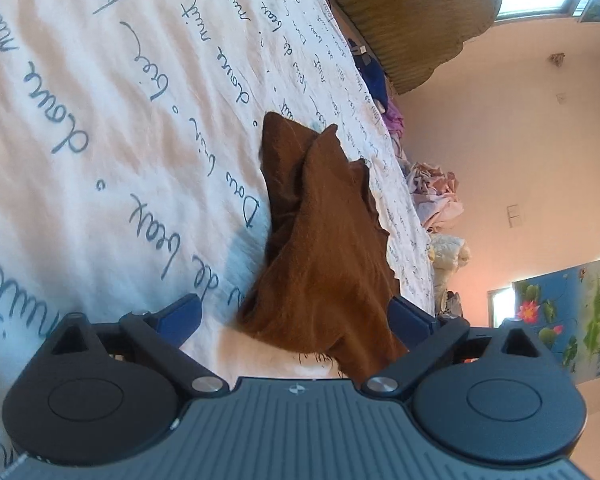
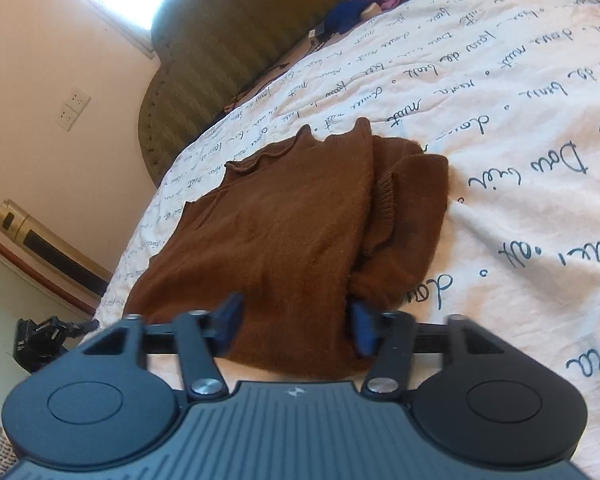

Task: Fold small clothes

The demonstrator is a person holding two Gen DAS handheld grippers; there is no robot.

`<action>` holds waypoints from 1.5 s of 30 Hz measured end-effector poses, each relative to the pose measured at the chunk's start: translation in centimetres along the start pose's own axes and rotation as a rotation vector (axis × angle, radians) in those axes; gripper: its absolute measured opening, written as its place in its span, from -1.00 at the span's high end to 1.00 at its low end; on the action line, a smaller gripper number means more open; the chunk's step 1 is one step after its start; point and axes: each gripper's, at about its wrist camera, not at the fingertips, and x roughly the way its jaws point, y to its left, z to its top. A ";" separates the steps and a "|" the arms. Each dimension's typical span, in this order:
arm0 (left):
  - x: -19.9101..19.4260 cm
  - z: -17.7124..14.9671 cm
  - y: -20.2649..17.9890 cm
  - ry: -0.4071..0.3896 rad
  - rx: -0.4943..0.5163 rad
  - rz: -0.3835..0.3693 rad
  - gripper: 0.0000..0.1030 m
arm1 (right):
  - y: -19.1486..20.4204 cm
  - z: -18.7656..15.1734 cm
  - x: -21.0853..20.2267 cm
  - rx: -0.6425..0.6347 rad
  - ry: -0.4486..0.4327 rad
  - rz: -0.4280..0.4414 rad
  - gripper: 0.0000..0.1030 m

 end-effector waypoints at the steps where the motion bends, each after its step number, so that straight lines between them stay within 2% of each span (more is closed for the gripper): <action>1: 0.3 0.4 -0.2 -0.009 -0.001 0.043 -0.99 | 0.0 -0.1 0.0 0.006 -0.002 0.009 -0.54; 3: 1.4 1.2 -0.7 0.029 0.000 0.042 -1.00 | 0.1 -0.5 0.0 0.001 -0.005 0.001 -0.54; 5: 3.1 1.8 -1.1 0.106 0.007 -0.001 -1.00 | 0.2 -0.7 0.3 0.000 0.000 0.002 -0.54; 8: 4.3 2.0 -2.2 0.032 0.075 -0.042 -1.00 | 0.2 -1.2 1.0 -0.004 0.010 -0.011 -0.54; 10: 5.5 2.3 -2.0 0.017 0.061 -0.033 -1.00 | 0.3 -1.5 1.6 -0.016 0.013 -0.032 -0.66; 12: 6.0 2.3 -1.8 -0.005 0.086 -0.076 -1.00 | 0.3 -1.4 2.5 -0.018 0.056 -0.031 -0.95; 13: 6.1 2.3 -1.9 0.004 0.116 -0.091 -1.00 | 0.3 -1.3 2.8 -0.013 0.068 -0.025 -0.99; 16: 6.4 2.9 -2.2 0.077 0.145 -0.072 -1.00 | 0.5 -1.1 2.8 -0.003 0.023 -0.040 -1.00; 18: 6.5 3.0 -2.2 0.086 0.143 -0.072 -1.00 | 1.1 -1.4 3.1 -0.045 -0.002 -0.096 -0.99; 19: 6.3 2.9 -2.2 0.070 0.156 -0.095 -0.96 | 1.3 -1.5 3.3 -0.054 0.000 -0.100 -1.00; 20: 6.4 2.7 -2.1 0.074 0.164 -0.094 -0.83 | 1.5 -1.7 3.5 -0.066 0.002 -0.101 -1.00; 21: 6.6 2.7 -2.0 0.085 0.171 -0.064 0.15 | 1.7 -1.7 3.5 -0.080 0.006 -0.105 -1.00; 22: 6.9 2.6 -1.8 0.100 0.161 -0.040 0.64 | 1.9 -1.8 3.5 -0.087 0.008 -0.109 -1.00; 23: 7.2 2.5 -1.4 0.102 0.147 -0.038 0.76 | 1.9 -1.8 3.5 -0.084 0.011 -0.106 -1.00; 27: 7.5 1.7 -0.8 0.095 0.149 -0.085 0.76 | 1.6 -1.6 3.2 -0.063 0.004 -0.086 -0.97; 28: 7.4 1.6 -0.7 0.093 0.155 -0.093 0.76 | 1.6 -1.6 3.1 -0.060 -0.006 -0.076 -0.87; 29: 7.1 1.5 -0.7 0.089 0.166 -0.094 0.76 | 1.5 -1.5 3.2 -0.057 -0.001 -0.086 -0.22; 30: 6.7 1.4 -0.6 0.081 0.173 -0.095 0.76 | 1.2 -1.5 3.3 -0.039 0.014 -0.100 0.81; 32: 6.0 1.2 -0.7 0.073 0.187 -0.101 0.76 | 0.3 -1.4 3.3 -0.013 0.022 -0.073 0.81; 36: 5.0 0.8 -1.0 0.078 0.195 -0.121 0.76 | 0.0 -1.4 2.6 -0.007 0.015 -0.073 0.82; 45: 2.9 -0.3 -2.3 0.085 0.186 -0.149 0.76 | 0.7 -0.4 0.8 -0.047 0.020 -0.054 0.83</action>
